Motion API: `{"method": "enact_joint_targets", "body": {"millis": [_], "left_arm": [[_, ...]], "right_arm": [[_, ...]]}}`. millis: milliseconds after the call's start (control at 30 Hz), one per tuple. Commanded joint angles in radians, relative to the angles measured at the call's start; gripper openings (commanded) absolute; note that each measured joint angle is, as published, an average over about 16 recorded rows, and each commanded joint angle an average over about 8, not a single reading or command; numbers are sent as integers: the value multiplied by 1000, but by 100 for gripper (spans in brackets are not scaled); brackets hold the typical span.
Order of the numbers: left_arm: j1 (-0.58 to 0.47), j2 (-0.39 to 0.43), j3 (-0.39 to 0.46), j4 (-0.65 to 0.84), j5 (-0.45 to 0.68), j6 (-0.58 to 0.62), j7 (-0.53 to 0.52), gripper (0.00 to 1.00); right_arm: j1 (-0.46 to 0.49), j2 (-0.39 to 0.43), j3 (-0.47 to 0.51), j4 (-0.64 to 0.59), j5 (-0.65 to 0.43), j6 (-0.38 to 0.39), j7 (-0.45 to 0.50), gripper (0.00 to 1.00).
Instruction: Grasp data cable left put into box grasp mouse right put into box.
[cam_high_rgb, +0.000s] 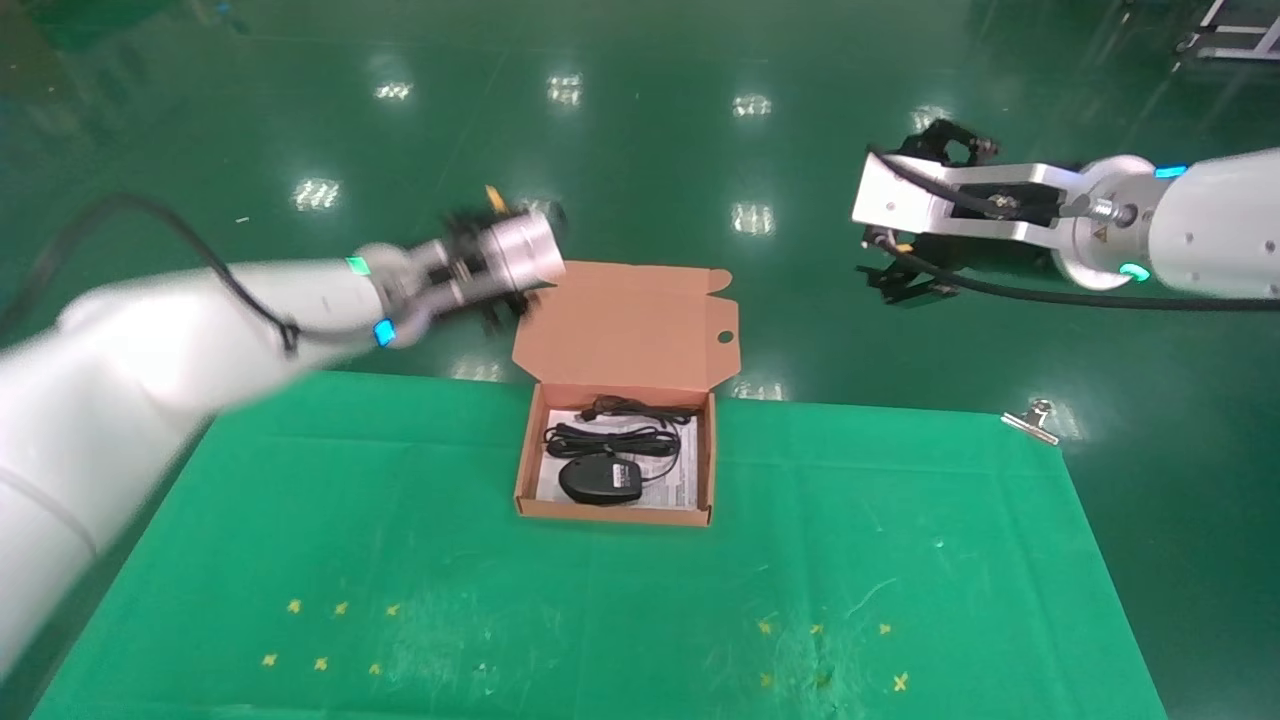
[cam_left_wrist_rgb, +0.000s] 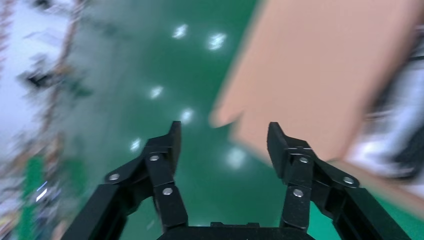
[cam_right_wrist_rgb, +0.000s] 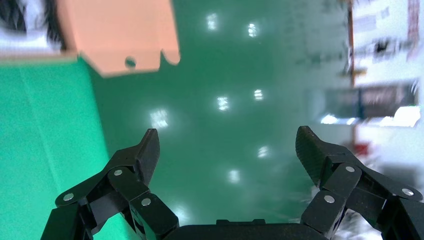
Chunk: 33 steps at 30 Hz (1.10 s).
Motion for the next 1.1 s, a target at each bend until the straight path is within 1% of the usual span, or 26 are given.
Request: {"method": "enact_joint_targets", "body": {"millis": [33,167,267,1000,1100], "left_arm": [[-35,5,-7,43,16,-27,-18,100],[-41,2,-18,64,1,-15,-27,100],[-22,-24,-43,41,-46,23,-24,100],[199,-292,-286,-249,-522,414,14,100],[214,-310,-303,-268,-554,441,17,100]], "right_arm": [[27,-4,-3,7,-18,-13,-23,100],[42,-13,-9,23,-17,-35,-59,100],[22,-8,17,25,13,-57,-79,100],[-306,79,418,32,465,-337,-229,100],[-328,85,446,33,496,-356,-239,100]]}}
